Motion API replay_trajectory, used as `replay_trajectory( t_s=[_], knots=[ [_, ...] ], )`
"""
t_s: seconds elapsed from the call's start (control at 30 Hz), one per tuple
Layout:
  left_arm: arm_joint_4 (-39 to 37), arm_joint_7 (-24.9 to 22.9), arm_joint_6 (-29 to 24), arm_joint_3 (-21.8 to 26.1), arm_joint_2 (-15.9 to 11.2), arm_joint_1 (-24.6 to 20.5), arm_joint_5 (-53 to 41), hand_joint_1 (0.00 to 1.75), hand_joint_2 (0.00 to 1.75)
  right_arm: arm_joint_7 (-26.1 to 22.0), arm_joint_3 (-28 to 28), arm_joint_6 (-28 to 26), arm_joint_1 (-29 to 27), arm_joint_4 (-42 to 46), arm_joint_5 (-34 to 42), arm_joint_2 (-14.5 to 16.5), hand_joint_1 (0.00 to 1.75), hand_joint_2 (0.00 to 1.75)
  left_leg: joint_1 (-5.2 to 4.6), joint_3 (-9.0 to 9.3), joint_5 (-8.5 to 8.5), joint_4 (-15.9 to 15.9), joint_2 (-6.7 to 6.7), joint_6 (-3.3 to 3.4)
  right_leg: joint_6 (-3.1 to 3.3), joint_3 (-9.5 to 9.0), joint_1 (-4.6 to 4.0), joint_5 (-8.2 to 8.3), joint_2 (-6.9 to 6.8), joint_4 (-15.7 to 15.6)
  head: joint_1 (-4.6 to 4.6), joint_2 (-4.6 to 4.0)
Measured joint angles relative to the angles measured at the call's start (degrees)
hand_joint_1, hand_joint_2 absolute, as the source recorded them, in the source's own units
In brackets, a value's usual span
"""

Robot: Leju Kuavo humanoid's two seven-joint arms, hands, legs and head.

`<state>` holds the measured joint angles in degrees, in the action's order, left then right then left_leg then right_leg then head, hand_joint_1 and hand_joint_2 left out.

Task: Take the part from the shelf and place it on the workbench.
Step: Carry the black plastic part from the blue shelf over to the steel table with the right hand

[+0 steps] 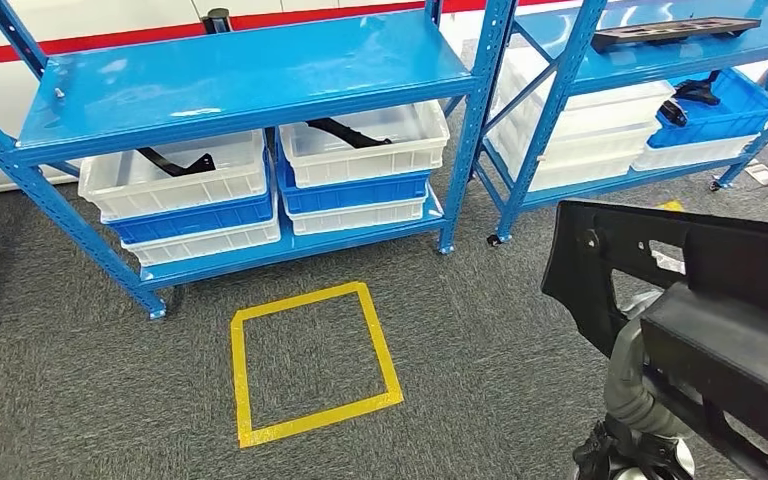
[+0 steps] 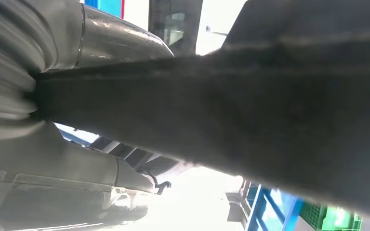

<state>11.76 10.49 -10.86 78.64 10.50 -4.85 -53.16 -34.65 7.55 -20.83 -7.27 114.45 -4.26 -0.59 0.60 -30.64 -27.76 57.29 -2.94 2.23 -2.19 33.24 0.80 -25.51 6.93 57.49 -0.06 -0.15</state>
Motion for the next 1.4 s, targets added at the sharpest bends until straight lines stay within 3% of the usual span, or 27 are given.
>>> replay_trajectory(
  t_s=[0.03, 0.1, 0.17, 0.2, 0.23, 0.3, 0.37, 0.4, 0.47, 0.5, 0.57, 0.6, 0.67, 0.7, 0.73, 0.77, 0.83, 0.9, 0.97, 1.0, 1.07, 1.13, 1.2, 1.23, 1.27, 1.33, 1.4],
  knots=[
    [0.0, 0.0, 0.0, 0.0, 0.0, 0.0, 0.0, 0.0, 1.75, -0.1, 0.0, -0.1, 0.2, -0.1, 0.0, 0.0, 1.75, 1.75, 0.1, -0.04, 0.25, -0.3, 0.83, 0.38, -0.04, 0.87, -0.14, -0.65, -1.25, 1.3, 0.25, 0.0],
    [0.0, 0.0, -0.1, 0.0, 0.0, 0.0, -0.2, 0.0, 1.75, -0.3, 0.0, -0.2, 0.6, -0.5, 0.0, 0.0, 1.75, 1.75, 0.15, -0.22, 0.49, -0.5, 2.57, 0.81, 0.22, 3.89, -0.26, -3.47, -4.64, 7.3, 0.72, 0.0],
    [0.0, -0.1, -0.1, 0.0, 0.0, 0.1, -0.2, 0.0, 1.75, -0.4, 0.0, -0.3, 0.8, -0.9, 0.0, 0.0, 1.75, 1.75, 0.07, -0.44, 0.5, -0.5, 4.45, 0.87, 0.12, 7.23, -0.01, -6.17, -5.99, 14.6, 1.02, 0.0],
    [0.0, -0.1, -0.1, 0.0, 0.0, 0.1, -0.3, 0.0, 1.75, -0.4, 0.0, -0.4, 0.8, -1.1, 0.0, 0.0, 1.75, 1.75, 0.06, -0.49, 0.5, -0.5, 5.34, 0.86, -0.24, 7.75, 0.2, -6.49, -6.25, 16.2, 1.07, 0.0],
    [0.0, -0.1, -0.1, 0.0, 0.0, 0.1, -0.4, 0.0, 1.75, -0.4, 0.0, -0.5, 0.9, -1.3, 0.0, 0.0, 1.75, 1.75, 0.08, -0.49, 0.47, -0.5, 6.15, 0.81, -0.77, 7.06, 0.42, -5.94, -6.54, 15.3, 1.12, 0.0],
    [0.0, -0.2, 0.0, -0.2, 0.0, 0.1, -0.7, 0.0, 1.75, -0.4, 0.0, -0.6, 1.0, -1.4, 0.0, 0.0, 1.75, 1.75, 0.06, -0.28, 0.34, -0.4, 7.49, 0.54, -1.9, 2.57, 0.77, -3.27, -8.56, 7.7, 1.16, 0.0],
    [0.1, -0.2, 0.2, -0.4, -0.1, 0.1, -0.8, 0.0, 1.75, -0.4, 0.0, -0.8, 1.3, -1.5, 0.0, 0.0, 1.75, 1.75, -0.26, 0.02, 0.08, -0.3, 8.65, -0.12, -1.88, -1.3, 0.5, -1.47, -11.17, 1.0, 1.12, 0.0],
    [0.1, -0.2, 0.2, -0.5, -0.1, 0.0, -0.9, 0.0, 1.75, -0.5, 0.0, -0.9, 1.3, -1.5, 0.0, 0.0, 1.75, 1.75, -0.43, 0.17, 0.0, -0.3, 9.21, -0.49, -1.49, -1.86, 0.28, -1.22, -11.78, -0.3, 1.08, 0.0],
    [0.1, -0.2, 0.2, -0.6, -0.2, 0.0, -0.9, 0.0, 1.75, -0.5, -0.2, -1.0, 1.3, -1.5, 0.0, -0.1, 1.75, 1.75, -0.42, 0.42, -0.12, -0.4, 10.28, -1.18, -0.57, -1.53, 0.11, -1.1, -10.54, -0.4, 0.9, 0.0],
    [0.1, -0.2, 0.2, -0.6, -0.3, -0.1, -0.9, 0.0, 1.75, -0.5, -0.3, -1.1, 1.2, -1.5, 0.0, 0.0, 1.75, 1.75, -0.25, 0.45, -0.48, -0.1, 9.77, -1.57, -0.19, -1.44, 0.32, -0.96, -9.82, -0.4, 0.85, 0.0],
    [0.1, -0.2, 0.2, -0.6, -0.3, -0.2, -0.9, 0.0, 1.75, -0.5, -0.3, -1.1, 1.2, -1.4, 0.0, 0.0, 1.75, 1.75, 0.11, -0.78, -3.02, 3.2, 6.58, -2.12, 0.77, -1.53, 0.85, -0.59, -8.42, -0.6, 0.56, 0.0],
    [0.1, -0.2, 0.2, -0.6, -0.4, -0.1, -0.9, 0.0, 1.75, -0.5, -0.4, -1.1, 1.2, -1.4, 0.0, 0.1, 1.75, 1.75, 0.22, -2.31, -5.1, 6.7, 4.58, -2.24, 1.12, -1.39, 0.93, -0.46, -7.72, -0.6, 0.39, 0.0],
    [0.1, -0.4, 0.3, -0.6, -0.4, 0.0, -0.9, 0.0, 1.75, -0.5, -0.4, -1.1, 1.1, -1.5, 0.0, 0.2, 1.75, 1.75, 0.25, -5.95, -8.59, 14.5, 2.95, -2.24, 1.53, -1.22, 0.69, -0.34, -6.24, -0.6, 0.27, 0.0],
    [0.1, -0.5, 0.3, -0.6, -0.4, 0.1, -0.9, 0.0, 1.75, -0.5, -0.4, -1.1, 1.1, -1.5, 0.1, 0.3, 1.75, 1.75, 0.26, -7.02, -8.9, 16.6, 2.8, -2.22, 1.58, -1.18, 0.59, -0.3, -5.41, -0.5, 0.26, 0.0],
    [0.1, -0.5, 0.3, -0.6, -0.4, 0.1, -0.9, 0.0, 1.75, -0.5, -0.4, -1.1, 1.1, -1.5, 0.1, 0.3, 1.75, 1.75, 0.29, -7.01, -7.93, 16.3, 2.72, -2.16, 1.57, -1.19, 0.53, -0.3, -4.56, -0.4, 0.27, 0.0],
    [0.1, -0.6, 0.3, -0.6, -0.4, 0.1, -0.9, 0.0, 1.75, -0.5, -0.4, -1.2, 1.1, -1.5, 0.1, 0.3, 1.75, 1.75, 0.37, -5.94, -6.0, 13.8, 2.49, -2.07, 1.55, -1.21, 0.53, -0.31, -3.7, -0.3, 0.25, 0.0],
    [0.1, -0.6, 0.3, -0.6, -0.5, 0.1, -1.0, 0.0, 1.75, -0.5, -0.4, -1.2, 1.1, -1.5, 0.0, 0.5, 1.75, 1.75, 0.7, -2.53, -2.0, 6.1, 0.25, -1.89, 1.38, -1.0, 0.37, -0.4, -2.11, 0.3, 0.22, 0.0],
    [0.1, -0.5, 0.3, -0.6, -0.5, 0.1, -0.9, 0.0, 1.75, -0.5, -0.4, -1.4, 1.1, -1.4, -0.1, 0.6, 1.75, 1.75, 0.82, -0.84, -0.78, 1.9, -1.67, -1.74, 0.85, -0.34, 0.19, -0.43, -0.77, 0.7, 0.26, 0.0],
    [0.1, -0.3, 0.4, -0.6, -0.6, 0.1, -0.9, 0.0, 1.75, -0.5, -0.4, -1.5, 0.8, -1.3, -0.3, 0.7, 1.75, 1.75, 0.54, -0.83, -0.82, 1.5, -1.0, -1.26, 0.01, 0.41, 0.28, -0.15, 0.49, 0.7, 0.3, 0.0],
    [0.1, -0.2, 0.4, -0.6, -0.6, 0.0, -0.8, 0.0, 1.75, -0.5, -0.5, -1.6, 0.6, -1.1, -0.4, 0.7, 1.75, 1.75, 0.49, -0.81, -0.62, 1.3, -0.3, -0.83, -0.32, 0.75, 0.36, -0.12, 0.14, 0.8, 0.27, 0.0],
    [0.2, 0.0, 0.5, -0.6, -0.5, 0.0, -0.7, 0.0, 1.75, -0.4, -0.5, -1.6, 0.4, -0.8, -0.7, 0.7, 1.75, 1.75, 0.59, -0.75, -0.23, 0.9, 1.15, -0.01, -0.54, 2.25, 0.2, -1.4, -2.66, 3.2, 0.66, 0.0],
    [0.2, 0.2, 0.6, -0.6, -0.4, 0.1, -0.4, 0.0, 1.75, -0.1, -0.5, -1.6, 0.2, -0.5, -0.9, 0.7, 1.75, 1.75, 0.51, -0.82, -0.15, 0.8, 2.76, 0.4, -0.34, 5.44, 0.17, -4.68, -5.63, 10.0, 1.09, 0.0],
    [0.2, 0.3, 0.6, -0.6, -0.3, 0.2, -0.1, 0.0, 1.75, 0.2, -0.5, -1.4, -0.1, -0.4, -1.0, 0.7, 1.75, 1.75, 0.48, -0.93, -0.17, 0.8, 4.48, 0.45, -0.61, 8.33, 0.39, -7.0, -6.21, 16.3, 1.16, 0.0],
    [0.2, 0.4, 0.6, -0.6, -0.2, 0.2, 0.0, 0.0, 1.75, 0.4, -0.5, -1.3, -0.2, -0.4, -1.1, 0.7, 1.75, 1.75, 0.51, -0.95, -0.2, 0.8, 5.26, 0.41, -1.05, 8.37, 0.55, -6.96, -6.35, 16.7, 1.18, 0.0],
    [0.2, 0.4, 0.6, -0.6, -0.1, 0.2, 0.2, 0.0, 1.75, 0.5, -0.5, -1.1, -0.3, -0.3, -1.1, 0.6, 1.75, 1.75, 0.57, -0.91, -0.25, 0.8, 5.96, 0.32, -1.63, 7.14, 0.73, -6.07, -6.66, 14.7, 1.17, 0.0],
    [0.2, 0.5, 0.6, -0.6, 0.1, 0.2, 0.4, 0.0, 1.75, 0.7, -0.5, -0.9, -0.3, -0.1, -1.0, 0.6, 1.75, 1.75, 0.56, -0.67, -0.48, 0.9, 7.16, -0.11, -2.6, 2.56, 0.94, -3.41, -8.68, 6.6, 1.22, 0.0],
    [0.3, 0.6, 0.6, -0.6, 0.3, 0.2, 0.5, 0.0, 1.75, 0.8, -0.5, -0.7, -0.2, 0.1, -1.0, 0.6, 1.75, 1.75, 0.29, -0.26, -0.83, 0.9, 8.16, -0.88, -2.29, -0.42, 0.69, -1.72, -10.4, 1.5, 1.19, 0.0]
  ],
)
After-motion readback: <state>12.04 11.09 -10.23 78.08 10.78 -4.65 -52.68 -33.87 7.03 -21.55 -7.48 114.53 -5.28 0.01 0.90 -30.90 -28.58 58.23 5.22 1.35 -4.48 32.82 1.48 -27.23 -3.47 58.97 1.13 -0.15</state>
